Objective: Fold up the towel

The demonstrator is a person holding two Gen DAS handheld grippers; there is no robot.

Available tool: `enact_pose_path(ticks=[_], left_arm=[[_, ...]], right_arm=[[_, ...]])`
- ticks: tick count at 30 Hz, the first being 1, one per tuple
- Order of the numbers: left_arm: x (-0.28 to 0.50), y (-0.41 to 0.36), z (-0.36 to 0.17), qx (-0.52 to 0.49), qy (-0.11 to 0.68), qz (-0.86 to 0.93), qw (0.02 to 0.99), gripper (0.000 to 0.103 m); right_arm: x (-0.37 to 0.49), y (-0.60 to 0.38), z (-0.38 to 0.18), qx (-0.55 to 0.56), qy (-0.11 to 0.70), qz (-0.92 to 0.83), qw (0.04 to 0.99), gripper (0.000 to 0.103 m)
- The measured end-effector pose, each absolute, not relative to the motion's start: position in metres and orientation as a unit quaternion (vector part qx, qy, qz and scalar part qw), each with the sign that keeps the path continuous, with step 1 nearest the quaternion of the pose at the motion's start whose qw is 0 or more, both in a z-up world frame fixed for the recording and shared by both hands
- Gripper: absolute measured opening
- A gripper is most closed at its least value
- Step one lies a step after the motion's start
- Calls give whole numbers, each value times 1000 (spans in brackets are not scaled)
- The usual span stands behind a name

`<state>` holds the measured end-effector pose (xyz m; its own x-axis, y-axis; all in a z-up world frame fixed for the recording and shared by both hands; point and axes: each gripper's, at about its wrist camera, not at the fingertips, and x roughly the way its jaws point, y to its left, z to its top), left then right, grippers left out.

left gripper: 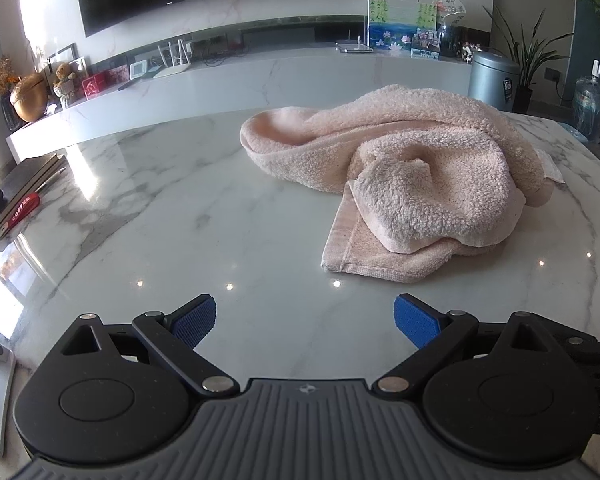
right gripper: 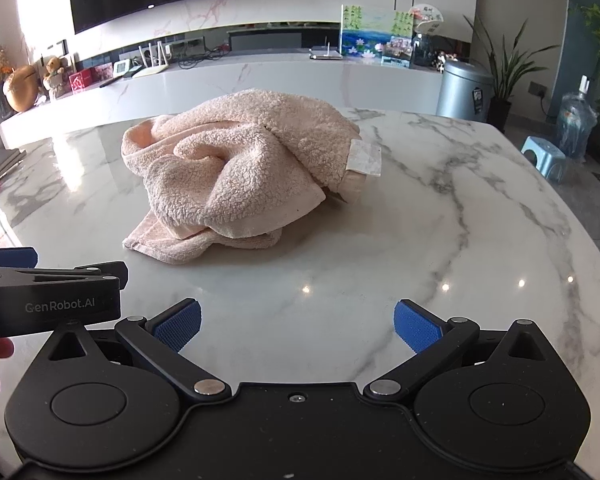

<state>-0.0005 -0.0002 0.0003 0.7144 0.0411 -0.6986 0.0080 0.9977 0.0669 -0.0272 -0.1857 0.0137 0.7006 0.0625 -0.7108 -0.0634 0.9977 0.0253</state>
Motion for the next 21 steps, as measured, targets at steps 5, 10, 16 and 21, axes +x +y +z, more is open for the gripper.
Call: enact_pose_path(ticks=[5, 10, 16, 21], left_arm=[[-9, -8, 4, 38, 371, 5, 928, 97], [-2, -6, -2, 15, 401, -5, 916, 97], [3, -1, -2, 3, 404, -4, 915, 97], [2, -3, -3, 11, 402, 7, 915, 97]], right_arm=[[-28, -187, 13, 9, 388, 35, 921, 103], [-28, -189, 12, 19, 390, 35, 920, 103], [-24, -191, 7, 16, 393, 30, 919, 103], [-22, -189, 6, 9, 394, 30, 919, 103]])
